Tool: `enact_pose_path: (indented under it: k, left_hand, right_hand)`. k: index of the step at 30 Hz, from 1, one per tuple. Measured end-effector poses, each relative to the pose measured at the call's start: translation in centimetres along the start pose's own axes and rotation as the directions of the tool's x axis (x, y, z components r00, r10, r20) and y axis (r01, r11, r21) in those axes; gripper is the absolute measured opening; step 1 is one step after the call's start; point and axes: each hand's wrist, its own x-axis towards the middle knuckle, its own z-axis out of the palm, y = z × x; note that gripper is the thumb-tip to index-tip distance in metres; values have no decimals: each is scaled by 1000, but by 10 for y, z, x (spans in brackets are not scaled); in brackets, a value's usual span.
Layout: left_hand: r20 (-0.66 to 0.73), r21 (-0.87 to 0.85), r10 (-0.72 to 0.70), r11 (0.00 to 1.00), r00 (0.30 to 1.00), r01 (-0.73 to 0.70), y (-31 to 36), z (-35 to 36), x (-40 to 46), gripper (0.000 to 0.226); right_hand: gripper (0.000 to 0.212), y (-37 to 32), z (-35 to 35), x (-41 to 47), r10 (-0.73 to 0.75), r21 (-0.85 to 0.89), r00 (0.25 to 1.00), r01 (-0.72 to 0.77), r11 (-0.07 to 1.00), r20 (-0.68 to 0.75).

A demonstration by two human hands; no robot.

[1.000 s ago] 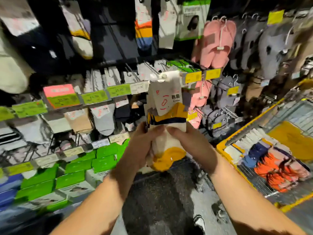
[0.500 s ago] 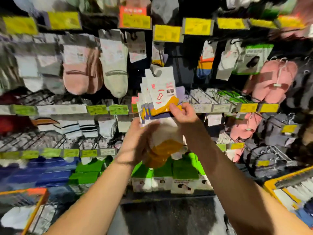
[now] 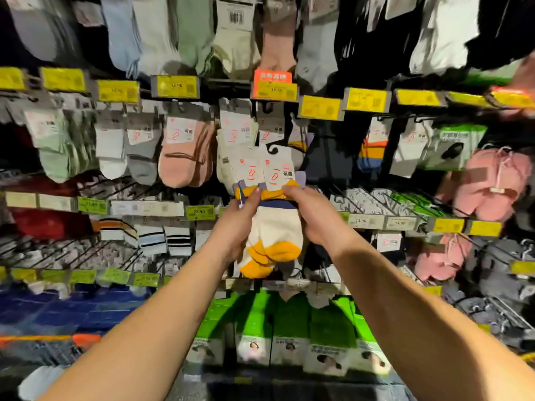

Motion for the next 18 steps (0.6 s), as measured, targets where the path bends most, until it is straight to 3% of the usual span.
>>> enact_pose_path:
  k: [3,5,10,13,18]
  left_hand:
    - [87,-280,-19,959,996,42,-1,-13,11,38]
    - [109,-292,41,956,993,-7,0,-19,14,29]
    - [64,-276,81,959,995,-60,-1,-31,19,29]
    - [62,-287,78,956,995,-57,-4,-38,25,33]
    - [111,-350,90,936,990,-46,1,-35,28,30]
  right_hand:
    - [28,-3,3,8,29,75,999,-31,997,40]
    - [19,-5,5,10,27,101,996,-35,994,83]
    - [28,-6,2,11,4,165,992,-25,986,128]
    - [27,-11,-19,15,-39,196,997,25,980,67]
    - [27,-25,-52,32,-75,85,994,82,993,-81]
